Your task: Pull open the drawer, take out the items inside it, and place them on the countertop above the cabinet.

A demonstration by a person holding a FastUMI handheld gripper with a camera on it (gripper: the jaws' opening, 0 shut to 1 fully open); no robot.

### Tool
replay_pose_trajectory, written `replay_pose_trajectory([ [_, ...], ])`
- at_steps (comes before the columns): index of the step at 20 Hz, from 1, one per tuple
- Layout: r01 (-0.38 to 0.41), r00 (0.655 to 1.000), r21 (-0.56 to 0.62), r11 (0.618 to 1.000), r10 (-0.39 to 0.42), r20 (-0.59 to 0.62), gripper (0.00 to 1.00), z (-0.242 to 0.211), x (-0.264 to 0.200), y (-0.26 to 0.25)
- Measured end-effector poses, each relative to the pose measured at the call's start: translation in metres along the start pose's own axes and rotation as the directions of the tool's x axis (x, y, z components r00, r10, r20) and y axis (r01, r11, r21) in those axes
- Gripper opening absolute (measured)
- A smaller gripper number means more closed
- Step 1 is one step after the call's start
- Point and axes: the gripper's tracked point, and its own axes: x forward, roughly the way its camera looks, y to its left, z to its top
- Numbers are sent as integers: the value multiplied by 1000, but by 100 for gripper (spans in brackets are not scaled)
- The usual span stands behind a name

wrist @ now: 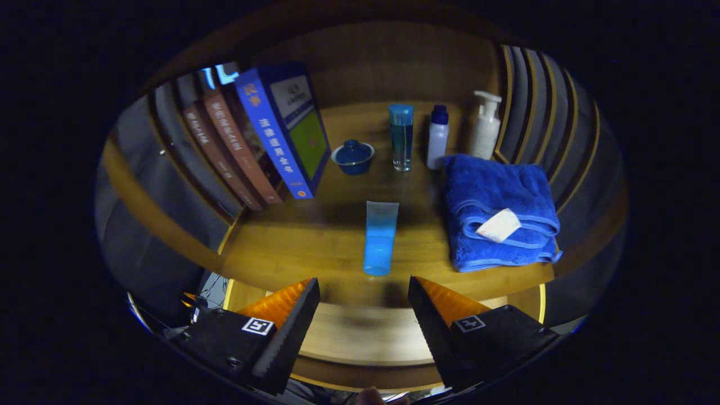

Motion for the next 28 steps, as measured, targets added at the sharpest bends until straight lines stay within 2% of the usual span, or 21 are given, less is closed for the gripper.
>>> replay_pose_trajectory([
  [3, -15, 994, -28, 999, 17, 106, 100, -4, -37, 4],
  [8, -27, 965, -116, 993, 56, 256, 100, -18, -79, -3],
  [12, 71, 943, -214, 974, 4, 332, 100, -30, -92, -47],
  [13, 72, 939, -215, 974, 7, 344, 100, -42, -92, -52],
  [17, 6, 915, -102, 995, 36, 401, 100, -91, -98, -38],
  [21, -47, 882, -22, 999, 51, 468, 100, -141, -96, -19],
  [28, -10, 847, 33, 999, -9, 531, 100, -195, -80, -10],
])
